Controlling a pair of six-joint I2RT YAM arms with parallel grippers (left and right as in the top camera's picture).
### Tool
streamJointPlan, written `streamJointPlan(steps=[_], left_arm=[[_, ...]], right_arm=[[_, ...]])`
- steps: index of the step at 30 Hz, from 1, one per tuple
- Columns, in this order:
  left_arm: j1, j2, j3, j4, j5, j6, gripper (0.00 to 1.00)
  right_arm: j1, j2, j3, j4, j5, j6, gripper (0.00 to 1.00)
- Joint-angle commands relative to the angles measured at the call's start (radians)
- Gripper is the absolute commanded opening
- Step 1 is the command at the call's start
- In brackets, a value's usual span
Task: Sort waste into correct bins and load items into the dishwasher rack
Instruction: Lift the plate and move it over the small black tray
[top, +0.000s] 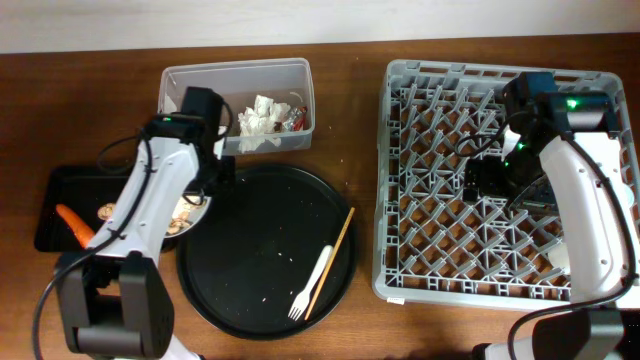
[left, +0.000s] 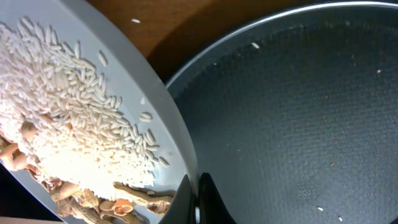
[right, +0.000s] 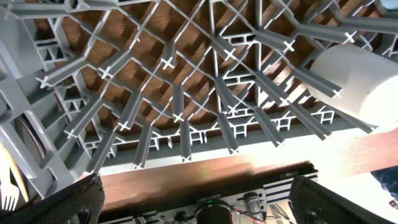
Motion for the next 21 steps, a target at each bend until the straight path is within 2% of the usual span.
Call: streamJointPlan(steps=[1,10,21], left_arm=[[0.072,-0.026,0.020,0.039,0.106,0.089,0.00],[0.217,-0.026,0.020,0.087,0.328,0.179,0.00],[0.375,-0.058,0.026,0.085,0.556,0.224,0.00]], right_arm=[[-0.006,-0.010,0.001,-0.003,0.016,-0.009,0.99],[-0.006,-0.010,0.001,-0.005,0.016,-0.009,0.98],[-0.006,-0.010,0.001,-0.008,0.016,-0.009,0.98]])
